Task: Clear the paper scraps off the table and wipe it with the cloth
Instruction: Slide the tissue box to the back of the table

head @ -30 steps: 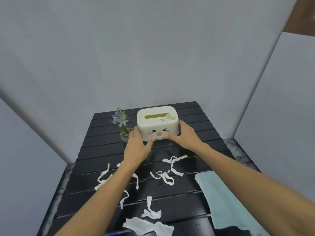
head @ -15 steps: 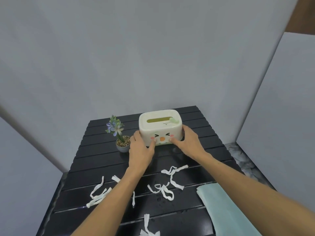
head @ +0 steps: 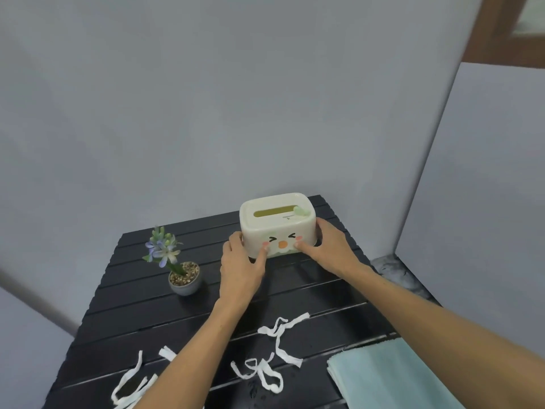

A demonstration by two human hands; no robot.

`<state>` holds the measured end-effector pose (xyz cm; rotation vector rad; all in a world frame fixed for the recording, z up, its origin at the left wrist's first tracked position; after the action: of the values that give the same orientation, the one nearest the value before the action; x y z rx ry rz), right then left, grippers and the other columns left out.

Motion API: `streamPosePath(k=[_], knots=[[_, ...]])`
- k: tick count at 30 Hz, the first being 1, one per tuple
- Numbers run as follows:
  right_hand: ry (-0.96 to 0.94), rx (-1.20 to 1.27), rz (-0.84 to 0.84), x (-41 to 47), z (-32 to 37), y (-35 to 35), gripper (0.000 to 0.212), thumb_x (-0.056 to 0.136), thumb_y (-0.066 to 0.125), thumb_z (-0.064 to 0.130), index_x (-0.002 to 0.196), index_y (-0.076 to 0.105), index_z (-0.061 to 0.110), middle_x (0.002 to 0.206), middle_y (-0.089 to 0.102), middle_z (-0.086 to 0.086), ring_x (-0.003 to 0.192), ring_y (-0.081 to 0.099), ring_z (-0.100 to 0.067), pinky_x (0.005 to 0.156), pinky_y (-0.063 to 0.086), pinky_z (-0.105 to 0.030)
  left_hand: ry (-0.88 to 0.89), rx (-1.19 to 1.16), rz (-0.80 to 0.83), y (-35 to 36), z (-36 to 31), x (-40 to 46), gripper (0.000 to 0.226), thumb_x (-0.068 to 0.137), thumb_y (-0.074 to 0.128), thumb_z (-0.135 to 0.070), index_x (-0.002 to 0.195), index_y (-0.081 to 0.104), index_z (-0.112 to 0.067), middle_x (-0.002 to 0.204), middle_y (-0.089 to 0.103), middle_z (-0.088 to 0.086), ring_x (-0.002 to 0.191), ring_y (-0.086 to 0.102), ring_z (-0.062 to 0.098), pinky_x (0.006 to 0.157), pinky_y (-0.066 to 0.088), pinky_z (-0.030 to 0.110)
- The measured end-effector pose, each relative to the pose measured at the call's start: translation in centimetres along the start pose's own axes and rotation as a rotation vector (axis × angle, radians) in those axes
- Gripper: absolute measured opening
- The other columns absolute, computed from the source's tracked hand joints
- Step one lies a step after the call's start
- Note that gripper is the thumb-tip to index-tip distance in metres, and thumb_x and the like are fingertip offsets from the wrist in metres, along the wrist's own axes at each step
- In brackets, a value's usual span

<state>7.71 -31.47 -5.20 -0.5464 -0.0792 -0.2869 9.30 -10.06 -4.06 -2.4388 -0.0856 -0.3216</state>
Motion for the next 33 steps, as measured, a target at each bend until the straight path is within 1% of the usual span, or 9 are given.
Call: streamPosePath(k=[3,6,8,11,13,17,20,27,33], knots=[[-0.041,-0.018,-0.038,1.1,-0.7,-1.1,0.054,0.075,0.076,0.051,0.121,0.05,0.039,0.119,0.061,0.017,0.104,0.061,-0.005,0.074,0.05,-0.014,0.029,-0.028,0.014,1.5,-0.5,1.1,0.065,0.087,0.064,-0.056,0.136,0.04,-0.021,0.129,0.053,0.003,0.106,0.058,0.017,0.091,0.053,0.04],[-0.074,-0.033,-0.071,2.3,-1.2,-2.1,0.055,0.076,0.075,0.049,0.123,0.048,0.04,0.118,0.061,0.017,0.105,0.06,-0.006,0.084,0.057,-0.029,0.054,-0.068,0.022,2.7,-1.0,2.2,0.069,0.085,0.064,-0.056,0.14,0.032,-0.029,0.126,0.055,0.003,0.105,0.061,0.021,0.09,0.052,0.04],[-0.092,-0.045,-0.088,2.9,-1.4,-2.6,0.059,0.077,0.076,0.044,0.128,0.047,0.037,0.122,0.06,0.015,0.108,0.06,-0.008,0.09,0.057,-0.036,0.08,-0.071,0.016,3.3,-1.3,2.7,0.073,0.086,0.062,-0.059,0.144,0.024,-0.035,0.122,0.056,0.003,0.105,0.059,0.021,0.088,0.048,0.038],[-0.122,-0.052,-0.093,3.9,-1.8,-3.1,0.067,0.079,0.077,0.038,0.137,0.042,0.033,0.131,0.057,0.01,0.115,0.058,-0.013,0.095,0.055,-0.043,0.114,-0.071,0.029,4.1,-1.9,3.2,0.075,0.088,0.06,-0.057,0.147,0.015,-0.044,0.117,0.055,0.005,0.102,0.059,0.022,0.088,0.051,0.044],[-0.128,-0.097,-0.076,4.5,-2.0,-3.4,0.075,0.081,0.075,0.04,0.144,0.035,0.031,0.139,0.052,0.005,0.121,0.055,-0.02,0.097,0.053,-0.047,0.129,-0.05,0.037,4.6,-2.2,3.6,0.075,0.09,0.059,-0.053,0.148,0.013,-0.045,0.115,0.052,0.006,0.098,0.056,0.021,0.087,0.049,0.044],[-0.136,-0.131,-0.074,5.8,-2.3,-3.9,0.076,0.081,0.073,0.039,0.145,0.034,0.031,0.137,0.052,0.005,0.118,0.057,-0.021,0.095,0.054,-0.047,0.16,-0.027,0.037,5.6,-2.4,4.6,0.074,0.091,0.06,-0.049,0.149,0.015,-0.042,0.113,0.051,0.007,0.092,0.051,0.017,0.079,0.046,0.034],[-0.13,-0.164,-0.08,6.8,-2.5,-4.0,0.077,0.08,0.074,0.041,0.145,0.033,0.031,0.136,0.053,0.005,0.115,0.057,-0.021,0.095,0.054,-0.047,0.164,-0.025,0.034,6.1,-2.5,5.4,0.074,0.092,0.06,-0.047,0.149,0.014,-0.041,0.114,0.05,0.008,0.091,0.05,0.016,0.076,0.043,0.031],[-0.113,-0.179,-0.085,8.5,-3.0,-4.2,0.078,0.079,0.074,0.044,0.144,0.032,0.032,0.137,0.052,0.003,0.117,0.056,-0.026,0.095,0.053,-0.051,0.156,-0.012,0.044,7.0,-2.7,7.1,0.077,0.09,0.064,-0.04,0.149,0.014,-0.04,0.118,0.051,0.01,0.094,0.047,0.015,0.079,0.041,0.033],[-0.12,-0.169,-0.101,8.9,-3.1,-4.3,0.079,0.08,0.076,0.042,0.145,0.033,0.031,0.136,0.054,0.003,0.117,0.057,-0.023,0.094,0.055,-0.048,0.158,-0.001,0.023,7.4,-2.7,7.5,0.074,0.091,0.061,-0.046,0.149,0.015,-0.039,0.121,0.051,0.012,0.098,0.05,0.018,0.082,0.045,0.036]])
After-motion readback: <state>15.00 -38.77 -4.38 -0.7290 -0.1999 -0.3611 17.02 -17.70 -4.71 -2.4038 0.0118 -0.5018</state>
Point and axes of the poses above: each hand's wrist, its own x-axis towards the middle knuckle, its own y-axis out of the palm, z = x × y, the point moved 1 cm from there along x, towards the middle knuckle
